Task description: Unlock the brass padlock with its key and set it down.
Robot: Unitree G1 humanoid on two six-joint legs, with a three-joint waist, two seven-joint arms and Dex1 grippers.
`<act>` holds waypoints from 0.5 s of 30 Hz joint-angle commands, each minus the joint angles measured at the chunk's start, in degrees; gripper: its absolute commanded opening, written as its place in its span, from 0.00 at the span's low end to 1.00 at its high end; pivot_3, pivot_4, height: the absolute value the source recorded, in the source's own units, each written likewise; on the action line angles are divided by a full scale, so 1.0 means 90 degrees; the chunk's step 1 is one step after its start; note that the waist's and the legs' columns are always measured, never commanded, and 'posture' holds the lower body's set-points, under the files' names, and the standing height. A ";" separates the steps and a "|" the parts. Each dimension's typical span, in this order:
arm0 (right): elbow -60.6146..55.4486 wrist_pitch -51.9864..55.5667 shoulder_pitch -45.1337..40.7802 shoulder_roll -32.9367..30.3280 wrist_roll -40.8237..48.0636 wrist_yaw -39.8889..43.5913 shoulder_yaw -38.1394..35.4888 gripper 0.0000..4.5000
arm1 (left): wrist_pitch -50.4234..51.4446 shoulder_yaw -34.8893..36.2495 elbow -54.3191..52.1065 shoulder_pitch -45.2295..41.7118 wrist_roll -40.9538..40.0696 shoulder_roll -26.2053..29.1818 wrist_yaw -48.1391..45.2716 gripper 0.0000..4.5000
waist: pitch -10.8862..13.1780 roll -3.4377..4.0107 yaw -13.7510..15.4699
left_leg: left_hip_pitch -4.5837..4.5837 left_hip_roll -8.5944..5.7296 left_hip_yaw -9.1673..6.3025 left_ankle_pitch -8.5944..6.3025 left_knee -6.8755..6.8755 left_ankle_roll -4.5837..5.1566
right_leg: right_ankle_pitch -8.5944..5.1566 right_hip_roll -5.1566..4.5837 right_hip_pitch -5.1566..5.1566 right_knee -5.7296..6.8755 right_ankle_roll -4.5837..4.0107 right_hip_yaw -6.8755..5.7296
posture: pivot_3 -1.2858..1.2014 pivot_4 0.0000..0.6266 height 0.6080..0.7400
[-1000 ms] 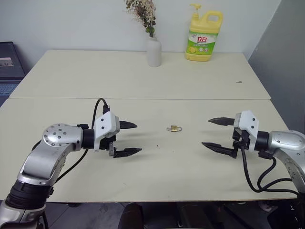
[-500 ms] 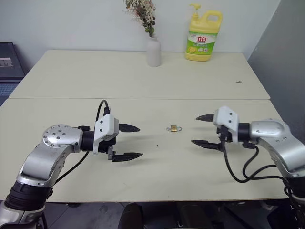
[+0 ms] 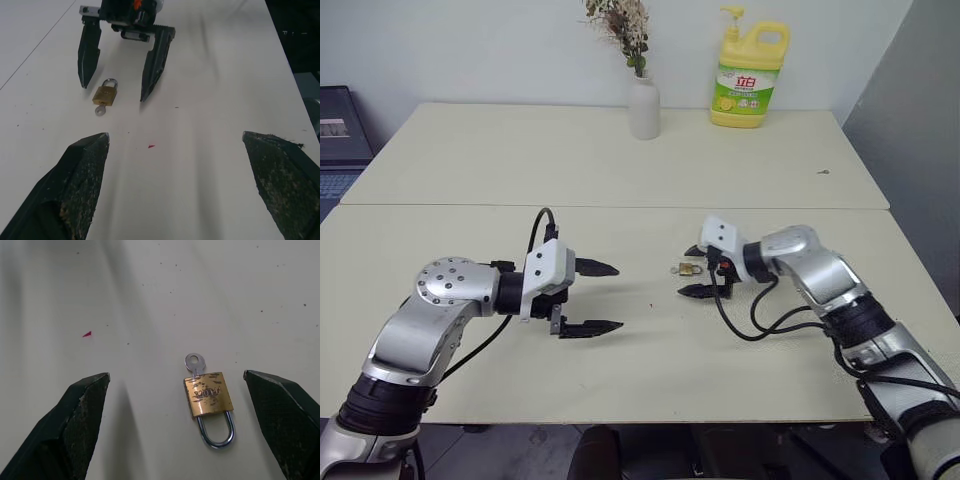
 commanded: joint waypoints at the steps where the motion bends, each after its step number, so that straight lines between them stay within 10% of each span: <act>1: 0.0473 -0.0350 -0.0316 0.0130 -0.0228 0.0102 -0.0046 1.00 | -0.0102 0.0062 -0.0123 -0.0035 0.0023 0.0030 0.0001 1.00 | 0.0000 0.0000 0.0001 | 0.0000 0.0000 0.0000 0.0000 0.0000 0.0000 | 0.0000 0.0000 0.0000 0.0000 0.0000 -0.0001 | 0.52 0.24 1.00; 15: 0.1394 -0.0692 -0.0491 0.0275 -0.0564 0.0336 -0.0216 1.00 | -0.0096 0.0069 -0.0242 0.0094 0.0047 0.0010 0.0091 1.00 | -0.0001 0.0001 0.0002 | 0.0002 0.0000 -0.0001 0.0000 0.0001 0.0000 | 0.0000 -0.0001 0.0001 0.0006 0.0000 -0.0001 | 0.52 0.24 1.00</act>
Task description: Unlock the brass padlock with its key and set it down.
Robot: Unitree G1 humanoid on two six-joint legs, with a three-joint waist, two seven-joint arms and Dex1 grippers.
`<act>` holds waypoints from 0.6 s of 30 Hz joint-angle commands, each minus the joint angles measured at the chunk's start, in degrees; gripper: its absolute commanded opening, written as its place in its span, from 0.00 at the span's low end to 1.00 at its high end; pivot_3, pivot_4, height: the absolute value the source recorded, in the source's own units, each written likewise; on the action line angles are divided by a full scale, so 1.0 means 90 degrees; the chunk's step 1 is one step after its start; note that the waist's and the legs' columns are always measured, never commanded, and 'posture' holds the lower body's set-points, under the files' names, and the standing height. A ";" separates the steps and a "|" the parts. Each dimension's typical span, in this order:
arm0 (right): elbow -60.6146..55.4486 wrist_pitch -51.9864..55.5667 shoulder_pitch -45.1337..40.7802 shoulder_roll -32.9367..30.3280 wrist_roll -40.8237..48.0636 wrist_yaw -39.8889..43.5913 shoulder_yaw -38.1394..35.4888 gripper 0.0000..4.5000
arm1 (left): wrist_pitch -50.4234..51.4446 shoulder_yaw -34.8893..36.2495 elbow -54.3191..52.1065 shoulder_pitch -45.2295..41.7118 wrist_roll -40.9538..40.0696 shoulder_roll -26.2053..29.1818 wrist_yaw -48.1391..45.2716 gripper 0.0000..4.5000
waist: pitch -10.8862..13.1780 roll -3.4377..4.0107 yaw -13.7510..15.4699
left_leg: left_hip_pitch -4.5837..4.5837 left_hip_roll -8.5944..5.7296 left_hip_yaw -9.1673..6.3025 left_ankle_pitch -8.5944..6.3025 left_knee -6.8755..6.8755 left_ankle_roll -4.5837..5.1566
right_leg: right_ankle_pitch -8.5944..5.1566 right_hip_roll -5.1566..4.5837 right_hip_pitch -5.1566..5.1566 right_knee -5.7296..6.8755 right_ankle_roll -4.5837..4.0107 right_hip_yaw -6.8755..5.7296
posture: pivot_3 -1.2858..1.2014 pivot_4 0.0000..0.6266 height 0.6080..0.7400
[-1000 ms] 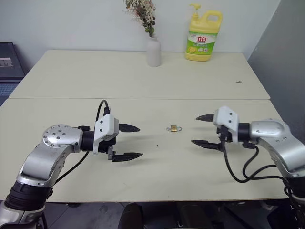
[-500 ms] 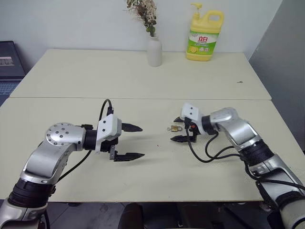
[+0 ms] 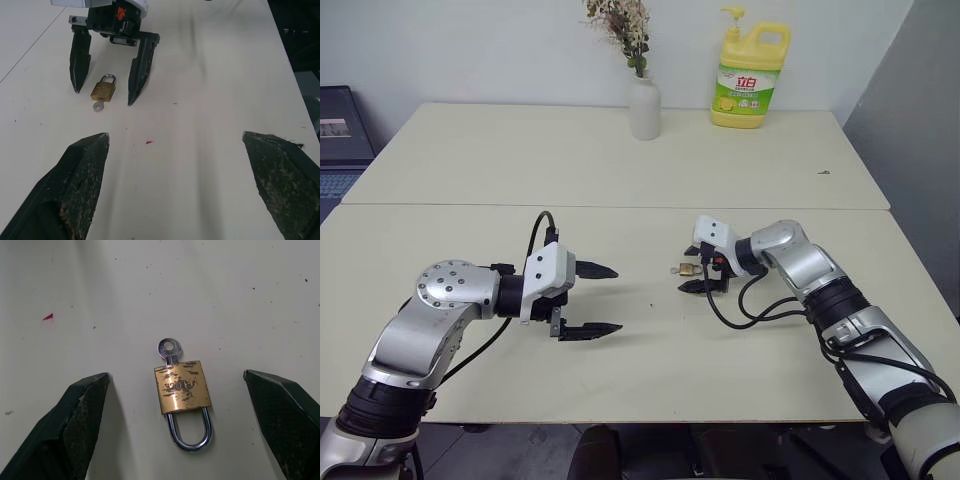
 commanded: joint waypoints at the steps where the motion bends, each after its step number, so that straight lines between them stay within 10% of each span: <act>1: 0.0059 0.0004 -0.0042 -0.0005 -0.0099 0.0034 -0.0148 1.00 | -0.0092 0.0058 -0.0211 -0.0013 0.0024 0.0007 0.0051 1.00 | 0.0000 0.0000 -0.0001 | 0.0000 0.0000 0.0000 0.0000 0.0000 0.0000 | 0.0000 0.0000 0.0000 0.0000 0.0000 0.0000 | 0.52 0.24 1.00; 12: -0.0082 -0.0037 0.0104 -0.0047 -0.0247 0.0074 -0.0173 0.24 | -0.0061 0.0018 -0.0171 -0.0087 0.0022 0.0020 0.0020 1.00 | 0.0000 0.0000 -0.0002 | 0.0001 0.0000 -0.0001 0.0000 0.0000 0.0000 | 0.0000 0.0000 0.0000 0.0004 0.0000 0.0000 | 0.52 0.24 1.00; 18: -0.0523 -0.0309 0.0299 -0.0220 -0.0360 0.0071 -0.0172 0.21 | -0.0047 0.0020 -0.0129 -0.0110 0.0046 0.0016 0.0054 1.00 | 0.0000 0.0000 0.0009 | 0.0000 0.0000 -0.0001 0.0000 0.0000 0.0000 | 0.0000 0.0000 0.0000 0.0004 0.0000 -0.0001 | 0.52 0.24 1.00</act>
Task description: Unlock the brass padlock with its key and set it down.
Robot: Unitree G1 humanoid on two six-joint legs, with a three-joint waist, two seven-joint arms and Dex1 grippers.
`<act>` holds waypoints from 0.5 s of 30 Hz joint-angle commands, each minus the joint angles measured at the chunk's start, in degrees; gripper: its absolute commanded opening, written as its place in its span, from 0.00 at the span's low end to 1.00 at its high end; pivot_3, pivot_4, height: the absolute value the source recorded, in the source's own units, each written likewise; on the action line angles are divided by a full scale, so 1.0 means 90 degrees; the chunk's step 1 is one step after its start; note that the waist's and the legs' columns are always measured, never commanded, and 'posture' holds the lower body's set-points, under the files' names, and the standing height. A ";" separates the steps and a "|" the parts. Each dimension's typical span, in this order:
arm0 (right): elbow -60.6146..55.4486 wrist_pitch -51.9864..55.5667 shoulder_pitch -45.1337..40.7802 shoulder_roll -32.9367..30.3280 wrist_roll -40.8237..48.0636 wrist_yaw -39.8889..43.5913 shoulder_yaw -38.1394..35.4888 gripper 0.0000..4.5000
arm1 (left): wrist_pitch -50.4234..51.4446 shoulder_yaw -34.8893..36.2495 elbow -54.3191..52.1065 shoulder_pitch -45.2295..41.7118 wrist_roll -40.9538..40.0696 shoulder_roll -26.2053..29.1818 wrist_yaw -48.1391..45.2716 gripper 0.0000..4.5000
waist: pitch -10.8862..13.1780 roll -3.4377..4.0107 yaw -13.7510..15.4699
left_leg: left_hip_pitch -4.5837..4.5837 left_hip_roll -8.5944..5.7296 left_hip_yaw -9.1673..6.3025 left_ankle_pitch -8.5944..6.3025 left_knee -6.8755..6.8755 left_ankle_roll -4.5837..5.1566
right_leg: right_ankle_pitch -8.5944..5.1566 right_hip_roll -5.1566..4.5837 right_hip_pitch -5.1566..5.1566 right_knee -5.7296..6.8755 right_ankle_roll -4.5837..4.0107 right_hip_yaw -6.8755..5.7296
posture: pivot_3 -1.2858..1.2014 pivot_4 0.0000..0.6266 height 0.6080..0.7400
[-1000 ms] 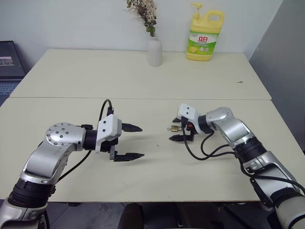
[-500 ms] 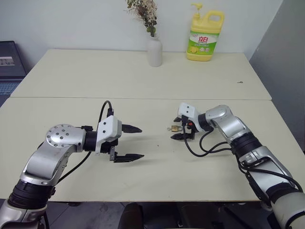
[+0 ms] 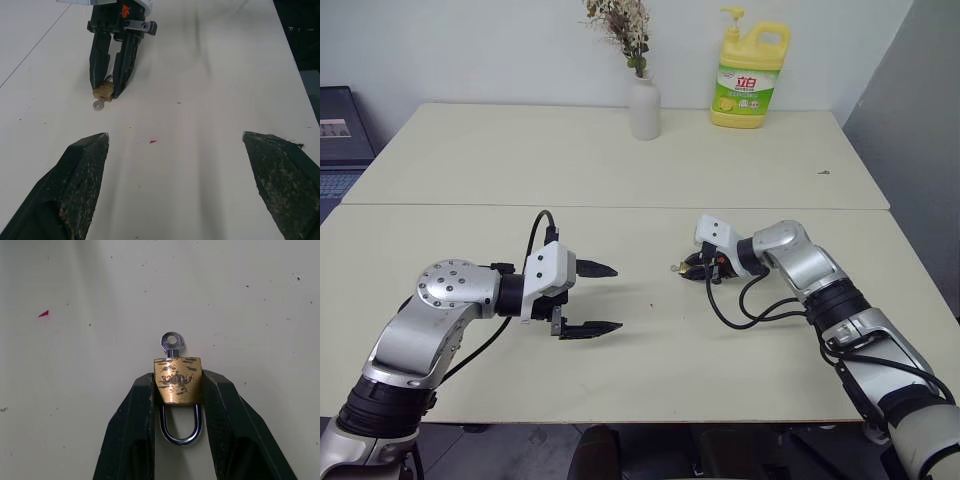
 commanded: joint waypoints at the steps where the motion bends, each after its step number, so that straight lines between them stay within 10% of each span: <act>1: -0.0484 -0.0213 0.0211 -0.0255 -0.0167 0.0069 -0.0027 0.21 | -0.0046 0.0045 -0.0122 -0.0077 0.0012 0.0011 0.0020 1.00 | 0.0000 0.0000 0.0008 | -0.0001 0.0000 0.0000 0.0000 0.0000 0.0000 | 0.0000 0.0000 0.0000 0.0000 0.0000 0.0000 | 0.52 0.24 1.00; 15: -0.4136 -0.0799 0.2348 -0.1554 -0.0752 -0.0954 -0.0632 0.21 | 0.0098 0.0025 -0.0014 -0.0122 0.0065 -0.0145 0.0400 1.00 | 0.0000 0.0000 0.0030 | -0.0002 -0.0001 -0.0001 0.0000 -0.0001 0.0000 | -0.0002 0.0000 -0.0002 -0.0001 0.0003 0.0000 | 0.52 0.24 1.00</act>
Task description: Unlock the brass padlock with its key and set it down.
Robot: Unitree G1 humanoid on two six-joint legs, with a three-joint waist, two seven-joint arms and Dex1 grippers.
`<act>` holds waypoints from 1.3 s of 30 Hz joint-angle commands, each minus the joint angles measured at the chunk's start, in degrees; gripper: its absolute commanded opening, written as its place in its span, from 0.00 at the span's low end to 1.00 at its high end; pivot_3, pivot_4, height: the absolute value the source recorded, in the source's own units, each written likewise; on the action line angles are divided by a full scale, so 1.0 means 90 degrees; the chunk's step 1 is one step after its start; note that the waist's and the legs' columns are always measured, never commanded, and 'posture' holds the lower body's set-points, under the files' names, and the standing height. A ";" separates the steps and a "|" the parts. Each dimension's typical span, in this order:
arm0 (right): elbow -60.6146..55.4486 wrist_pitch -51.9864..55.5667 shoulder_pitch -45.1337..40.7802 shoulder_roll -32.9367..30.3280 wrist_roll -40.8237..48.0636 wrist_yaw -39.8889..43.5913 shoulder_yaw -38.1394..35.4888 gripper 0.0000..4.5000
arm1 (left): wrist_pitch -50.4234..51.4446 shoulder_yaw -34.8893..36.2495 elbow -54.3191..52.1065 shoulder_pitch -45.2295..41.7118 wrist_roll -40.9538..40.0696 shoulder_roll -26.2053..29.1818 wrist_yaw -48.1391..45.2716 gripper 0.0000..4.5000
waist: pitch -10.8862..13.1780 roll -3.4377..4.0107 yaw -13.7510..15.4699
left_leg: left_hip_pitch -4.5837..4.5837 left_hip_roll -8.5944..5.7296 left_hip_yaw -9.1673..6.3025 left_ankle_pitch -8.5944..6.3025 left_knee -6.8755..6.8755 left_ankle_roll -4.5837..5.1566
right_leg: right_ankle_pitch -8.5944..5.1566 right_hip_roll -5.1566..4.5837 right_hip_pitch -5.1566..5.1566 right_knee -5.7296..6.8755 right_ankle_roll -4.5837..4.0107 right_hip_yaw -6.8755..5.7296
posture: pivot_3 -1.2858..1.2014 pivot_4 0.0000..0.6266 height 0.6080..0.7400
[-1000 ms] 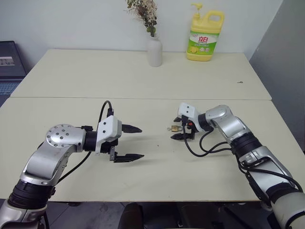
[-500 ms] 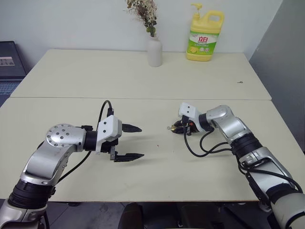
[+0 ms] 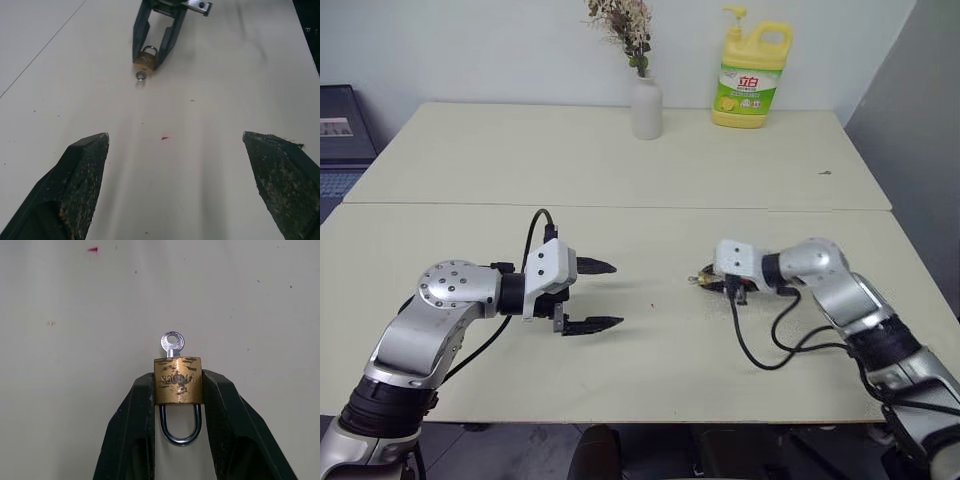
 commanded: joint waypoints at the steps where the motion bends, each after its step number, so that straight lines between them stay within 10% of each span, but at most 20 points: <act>1: -0.1085 -0.0215 0.0509 -0.0196 -0.0294 -0.0556 -0.0383 0.21 | 0.0034 0.0041 -0.0034 -0.0118 -0.0007 -0.0091 0.0115 1.00 | 0.0000 0.0000 0.0007 | 0.0000 0.0000 0.0000 0.0000 0.0000 0.0000 | 0.0000 0.0000 0.0000 0.0000 0.0000 0.0000 | 0.52 0.24 1.00; 18: -0.2403 -0.2959 0.1758 -0.0526 -0.2847 -0.4018 -0.1312 0.21 | 0.1180 -0.0135 0.0453 -0.1431 -0.0696 -0.0756 -0.0019 1.00 | -0.0002 -0.0003 0.0035 | 0.0002 -0.0003 0.0003 0.0001 0.0003 -0.0001 | -0.0012 0.0000 0.0001 0.0004 0.0024 0.0005 | 0.52 0.24 1.00; 39: -0.2513 -0.3805 0.1715 0.0022 -0.2536 -0.3844 -0.1237 0.21 | 0.2393 -0.0649 0.1330 -0.3134 -0.0982 -0.1648 -0.0143 1.00 | -0.0003 -0.0004 0.0065 | 0.0006 -0.0006 -0.0002 0.0002 0.0011 -0.0002 | 0.0002 0.0001 0.0005 0.0020 -0.0001 0.0005 | 0.52 0.24 1.00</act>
